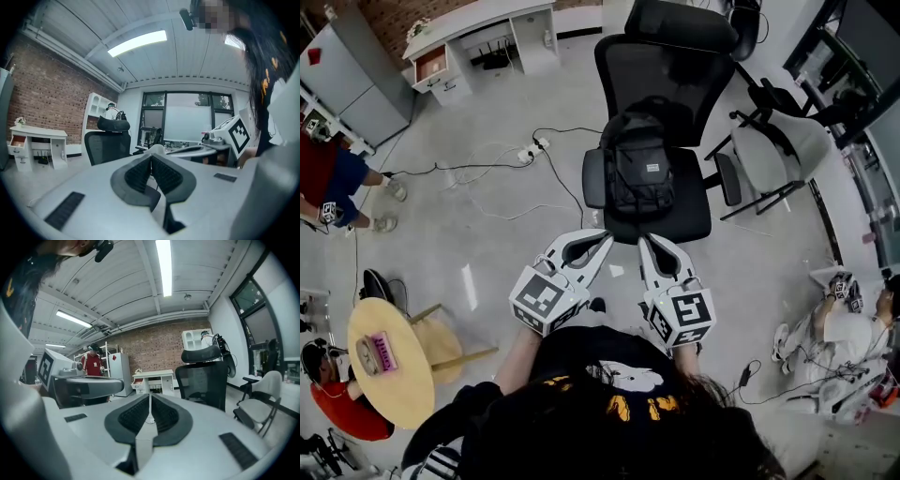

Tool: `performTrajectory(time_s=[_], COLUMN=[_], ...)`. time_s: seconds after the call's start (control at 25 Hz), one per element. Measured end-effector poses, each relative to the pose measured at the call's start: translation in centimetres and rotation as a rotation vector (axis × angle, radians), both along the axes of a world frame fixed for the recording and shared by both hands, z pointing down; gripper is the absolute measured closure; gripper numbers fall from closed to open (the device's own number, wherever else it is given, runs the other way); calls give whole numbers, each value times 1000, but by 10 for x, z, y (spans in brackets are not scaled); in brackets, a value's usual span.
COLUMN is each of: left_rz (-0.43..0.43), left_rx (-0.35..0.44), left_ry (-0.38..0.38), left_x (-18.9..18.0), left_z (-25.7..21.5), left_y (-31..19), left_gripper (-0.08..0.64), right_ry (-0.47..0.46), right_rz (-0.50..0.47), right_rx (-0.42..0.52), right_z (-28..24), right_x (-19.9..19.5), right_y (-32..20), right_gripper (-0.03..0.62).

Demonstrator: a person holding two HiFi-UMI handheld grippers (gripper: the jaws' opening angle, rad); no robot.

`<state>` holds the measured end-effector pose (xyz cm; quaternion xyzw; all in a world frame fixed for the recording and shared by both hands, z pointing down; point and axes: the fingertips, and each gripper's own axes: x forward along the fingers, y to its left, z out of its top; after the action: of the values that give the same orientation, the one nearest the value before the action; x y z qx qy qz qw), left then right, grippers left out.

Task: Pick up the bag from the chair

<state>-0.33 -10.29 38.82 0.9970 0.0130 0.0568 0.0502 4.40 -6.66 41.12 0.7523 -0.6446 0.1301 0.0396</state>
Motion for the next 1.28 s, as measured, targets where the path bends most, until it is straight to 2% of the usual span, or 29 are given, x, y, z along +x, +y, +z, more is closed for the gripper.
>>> performTrajectory(time_s=[0.32, 0.76, 1.04, 1.28], left_rz=[5, -44, -104, -155], left_rx=[-40, -68, -77, -79], left_ry=[-8, -16, -38, -44], left_x=[4, 20, 55, 115], left_z=[14, 27, 37, 36], left_y=[-32, -65, -96, -128], left_gripper=[551, 551, 551, 551], right_ry=[4, 5, -11, -20], right_rz=[29, -21, -74, -132], right_rx=[-52, -86, -86, -125], right_z=[12, 23, 34, 49], right_x=[12, 33, 76, 139], right_y=[-27, -63, -101, -134], right_gripper=[581, 581, 581, 581])
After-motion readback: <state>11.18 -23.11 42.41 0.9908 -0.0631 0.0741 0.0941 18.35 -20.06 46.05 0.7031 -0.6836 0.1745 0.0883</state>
